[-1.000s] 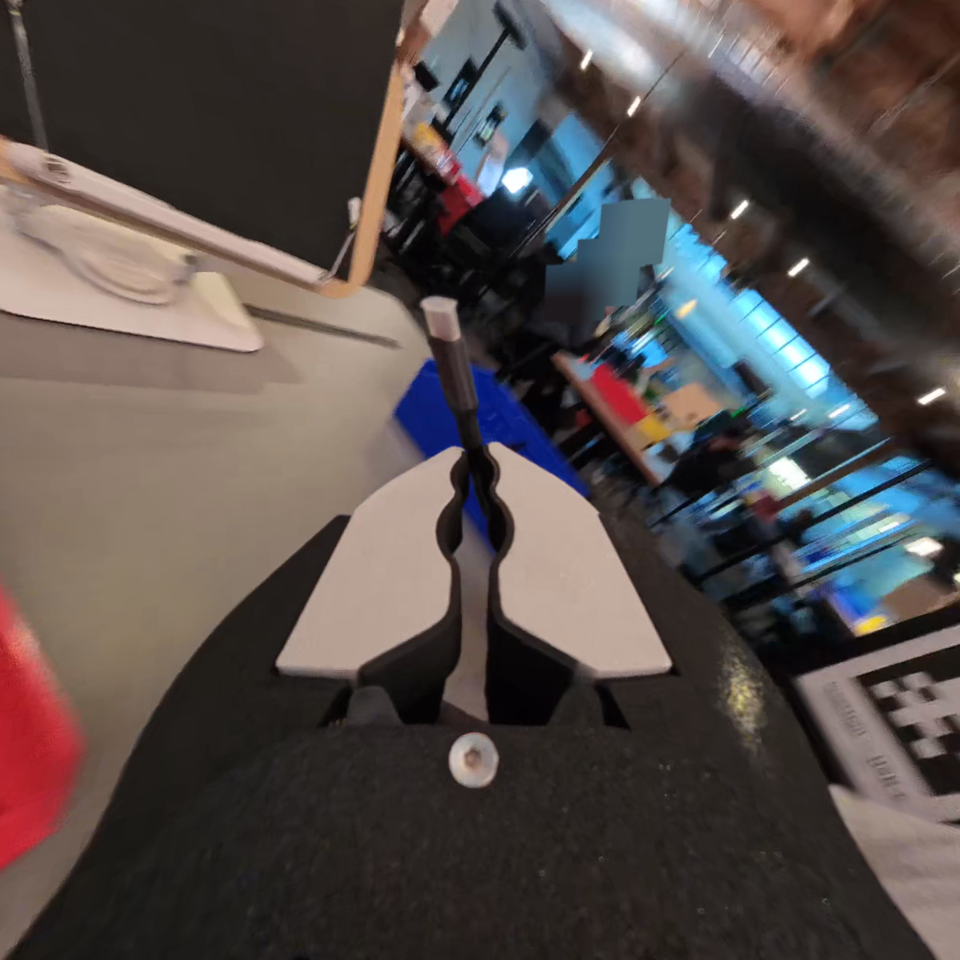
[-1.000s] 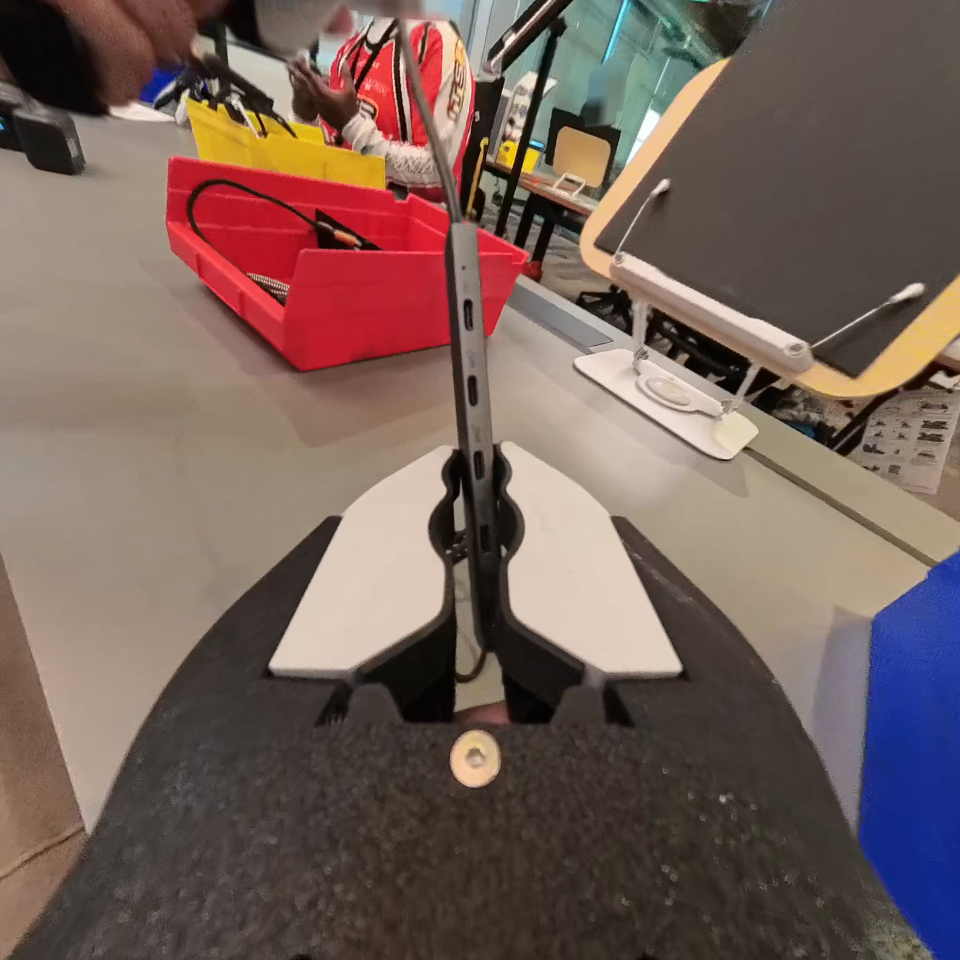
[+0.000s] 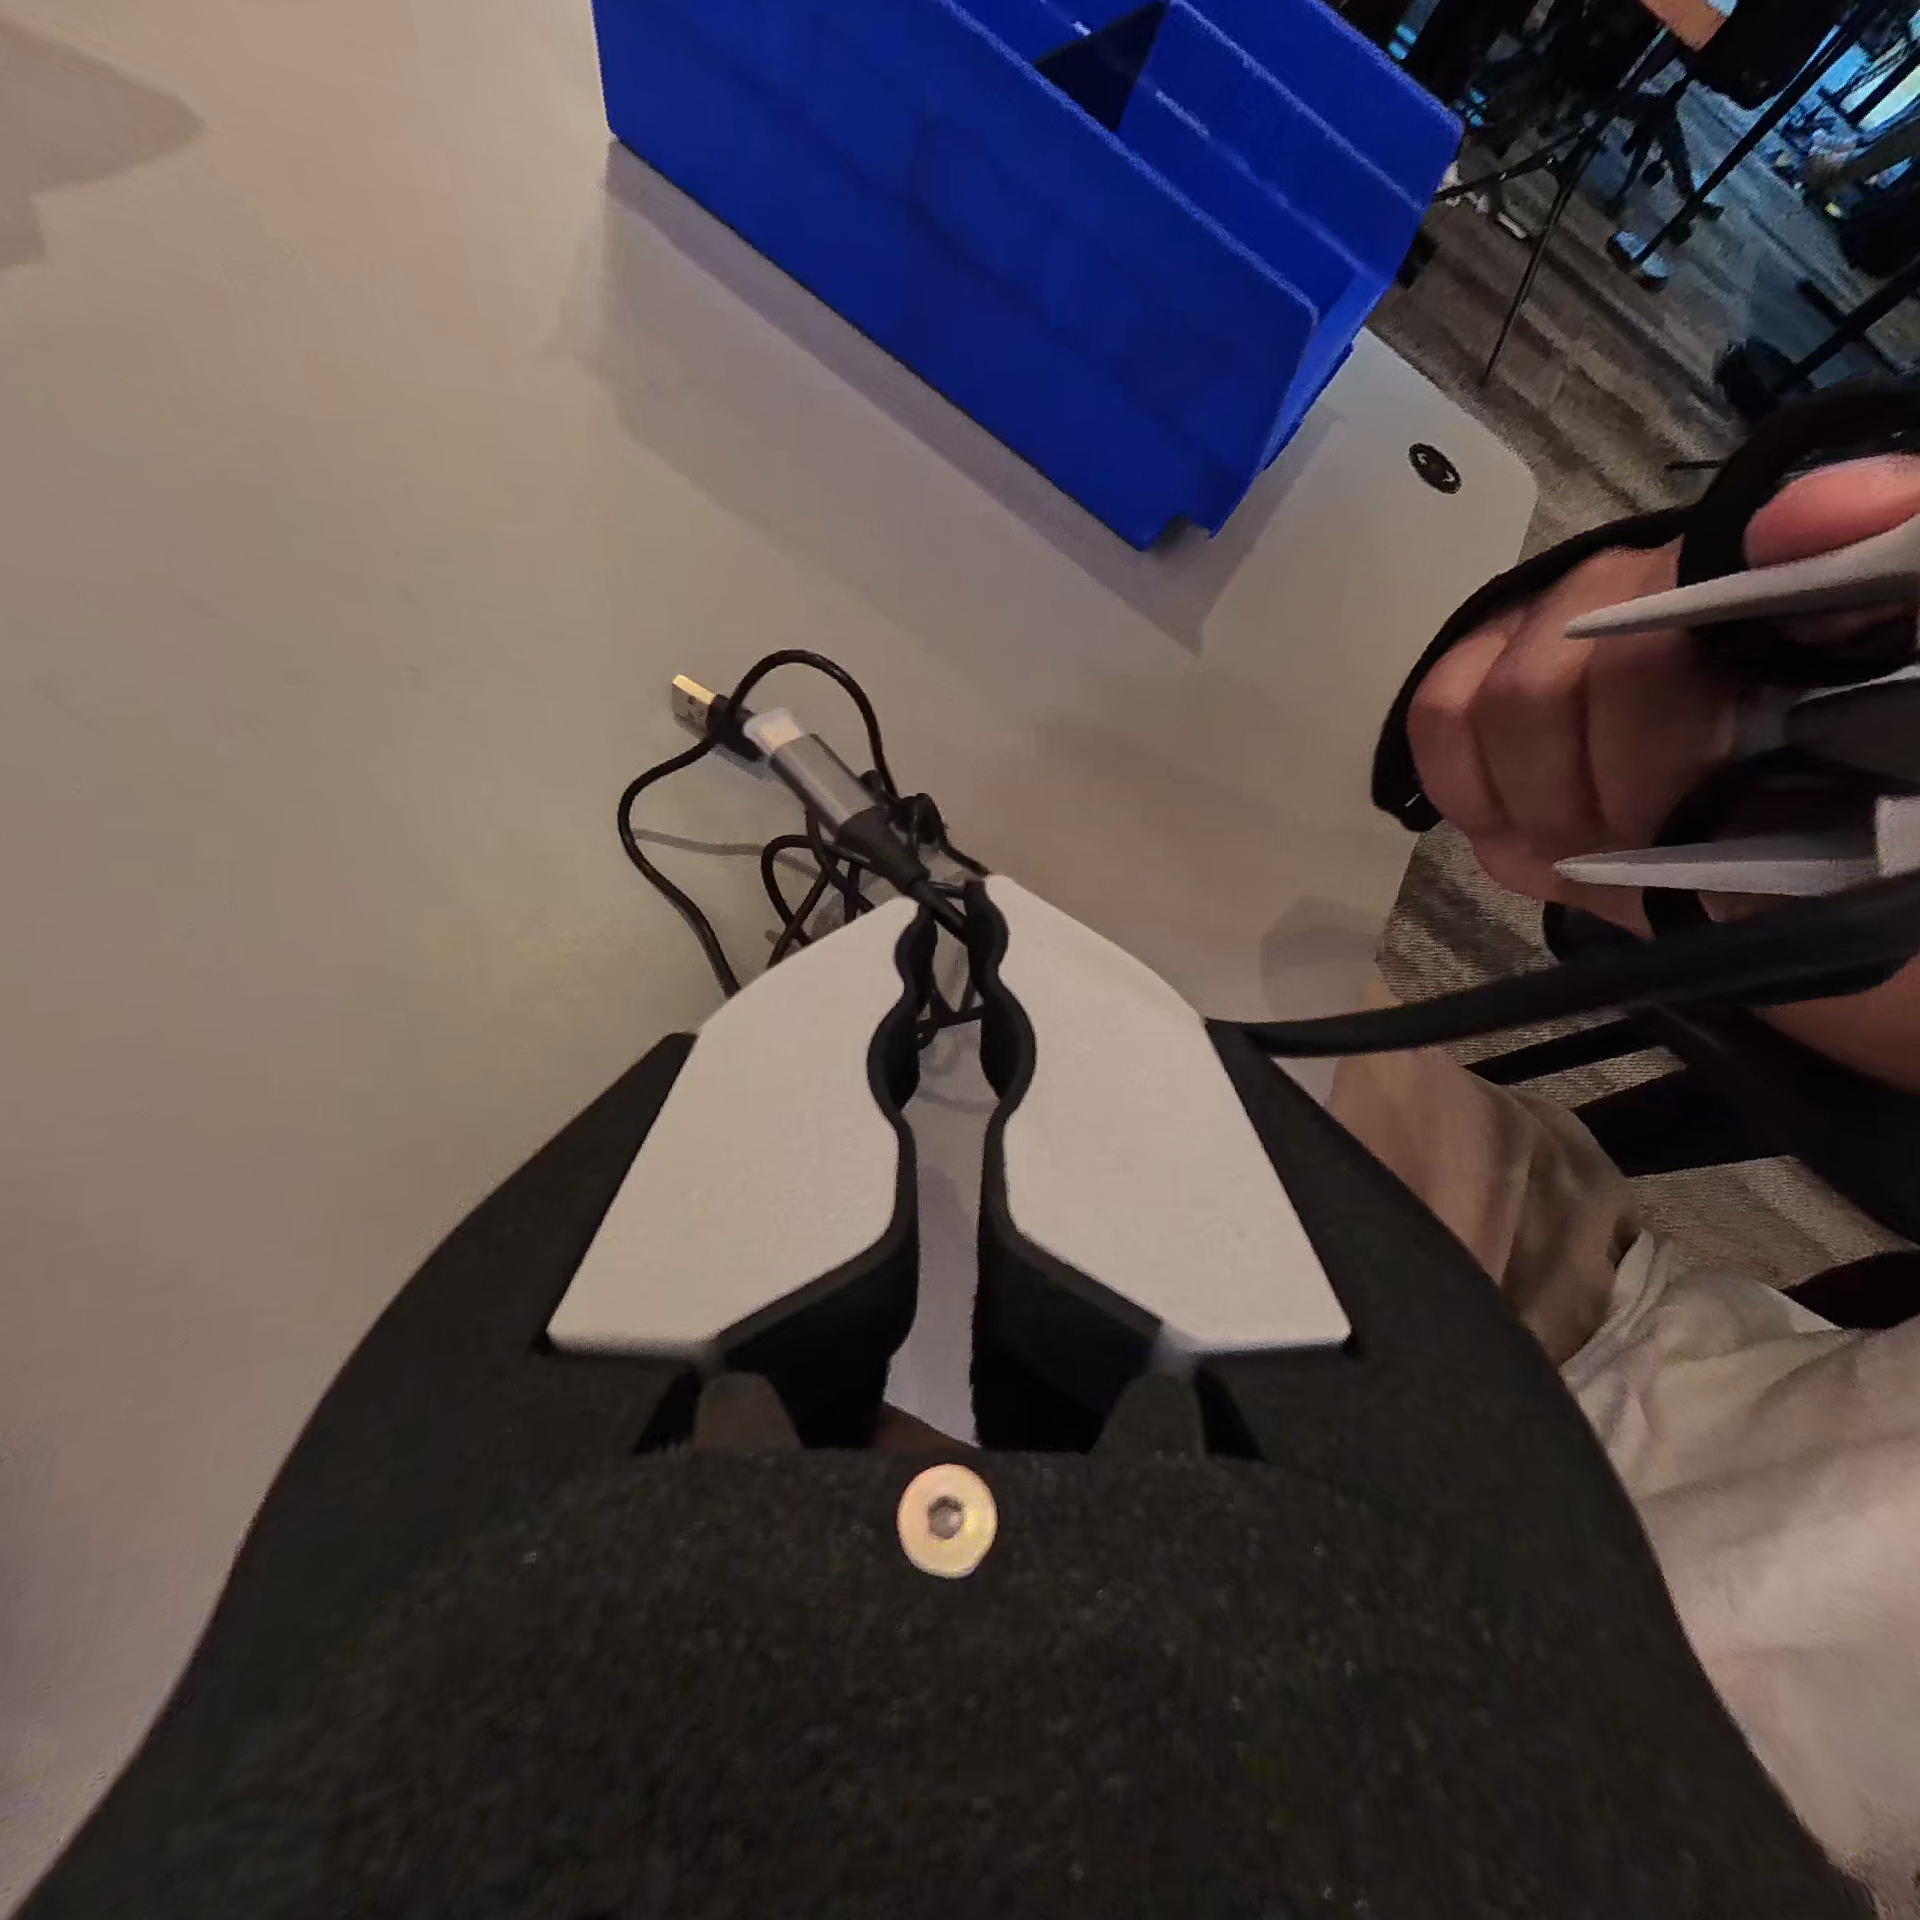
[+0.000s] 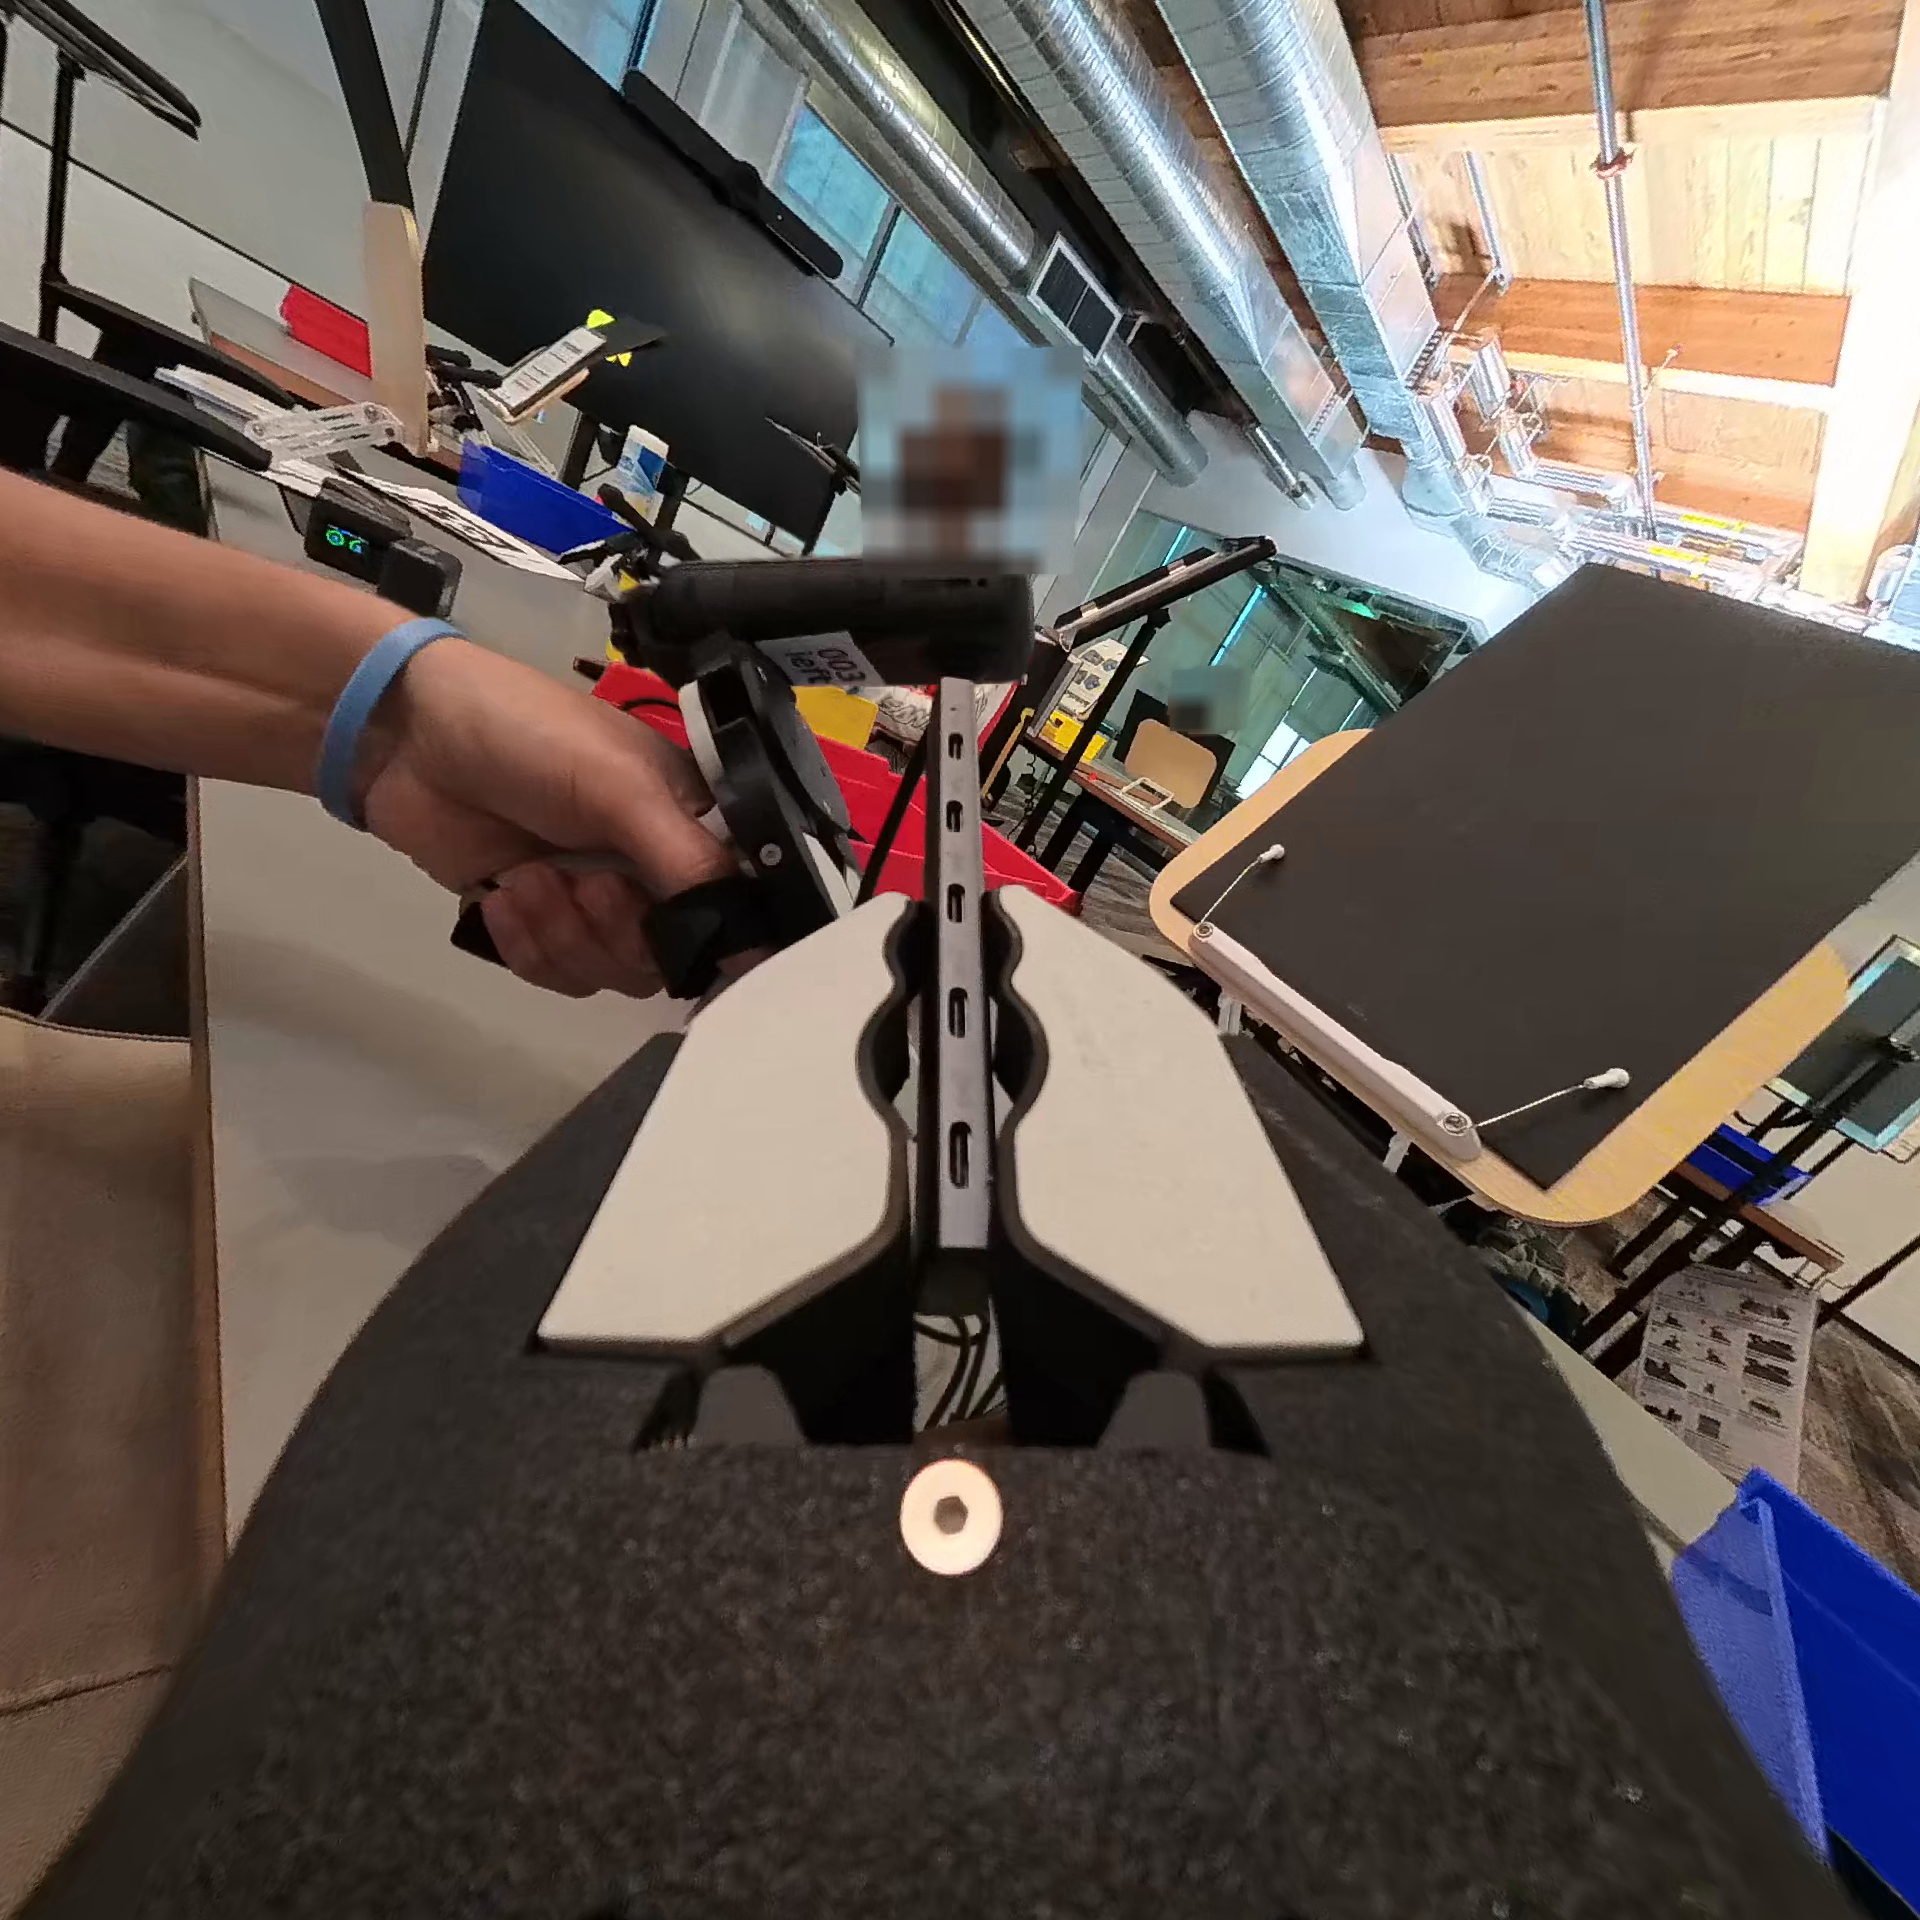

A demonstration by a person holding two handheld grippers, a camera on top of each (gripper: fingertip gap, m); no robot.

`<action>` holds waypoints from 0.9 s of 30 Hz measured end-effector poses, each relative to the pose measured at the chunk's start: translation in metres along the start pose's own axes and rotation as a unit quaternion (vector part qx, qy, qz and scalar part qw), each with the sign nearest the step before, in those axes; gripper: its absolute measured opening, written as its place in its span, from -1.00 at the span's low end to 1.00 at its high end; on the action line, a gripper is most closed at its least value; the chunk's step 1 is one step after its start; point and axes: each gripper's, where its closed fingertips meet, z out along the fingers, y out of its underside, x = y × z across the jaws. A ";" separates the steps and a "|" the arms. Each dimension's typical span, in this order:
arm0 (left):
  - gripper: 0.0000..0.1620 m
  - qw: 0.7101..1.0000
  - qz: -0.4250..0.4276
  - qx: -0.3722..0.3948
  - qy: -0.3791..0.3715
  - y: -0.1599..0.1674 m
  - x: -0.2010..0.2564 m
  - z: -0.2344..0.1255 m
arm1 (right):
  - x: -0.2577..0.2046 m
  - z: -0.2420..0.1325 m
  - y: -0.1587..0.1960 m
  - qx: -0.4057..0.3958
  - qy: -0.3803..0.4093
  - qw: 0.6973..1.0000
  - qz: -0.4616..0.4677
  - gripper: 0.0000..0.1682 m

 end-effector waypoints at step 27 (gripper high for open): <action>-0.48 0.963 -0.127 0.153 0.180 -0.048 0.056 -0.033 | 0.013 0.012 0.031 -0.104 0.073 0.990 -0.062 -0.89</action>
